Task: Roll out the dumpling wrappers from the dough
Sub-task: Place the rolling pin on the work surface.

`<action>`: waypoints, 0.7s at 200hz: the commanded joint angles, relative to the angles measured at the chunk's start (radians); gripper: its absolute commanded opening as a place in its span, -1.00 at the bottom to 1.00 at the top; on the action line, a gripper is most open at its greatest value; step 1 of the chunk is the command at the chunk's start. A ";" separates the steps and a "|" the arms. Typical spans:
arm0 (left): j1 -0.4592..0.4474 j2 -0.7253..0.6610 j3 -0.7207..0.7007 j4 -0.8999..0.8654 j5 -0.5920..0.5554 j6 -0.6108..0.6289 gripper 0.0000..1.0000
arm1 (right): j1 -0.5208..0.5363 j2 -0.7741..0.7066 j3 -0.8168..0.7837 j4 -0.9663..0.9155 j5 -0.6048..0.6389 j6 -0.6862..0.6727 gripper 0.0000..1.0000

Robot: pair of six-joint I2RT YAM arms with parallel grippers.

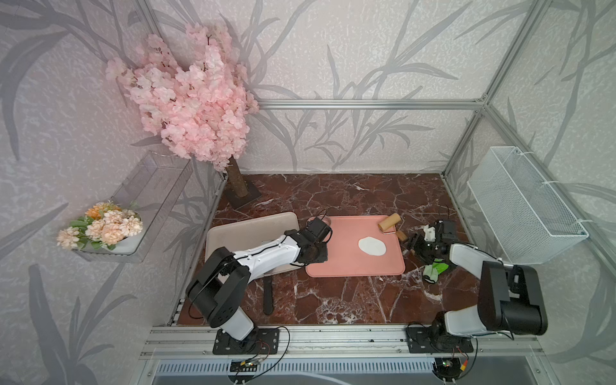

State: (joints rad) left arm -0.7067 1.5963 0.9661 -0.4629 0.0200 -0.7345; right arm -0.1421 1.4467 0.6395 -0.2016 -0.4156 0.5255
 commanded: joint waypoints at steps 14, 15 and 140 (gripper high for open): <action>0.003 0.008 -0.002 -0.003 -0.006 0.001 -0.47 | 0.009 -0.049 0.062 -0.227 0.141 -0.039 0.98; 0.004 0.009 -0.001 -0.003 -0.005 0.001 -0.47 | 0.010 -0.051 0.062 -0.229 0.145 -0.039 0.98; 0.037 -0.070 0.083 -0.093 -0.089 0.025 -0.47 | 0.299 -0.166 0.367 -0.547 0.409 -0.069 0.79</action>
State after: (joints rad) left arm -0.6956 1.5856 1.0077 -0.4965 -0.0120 -0.7311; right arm 0.0731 1.2835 0.8799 -0.6830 -0.0505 0.4557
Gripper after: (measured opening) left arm 0.266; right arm 0.942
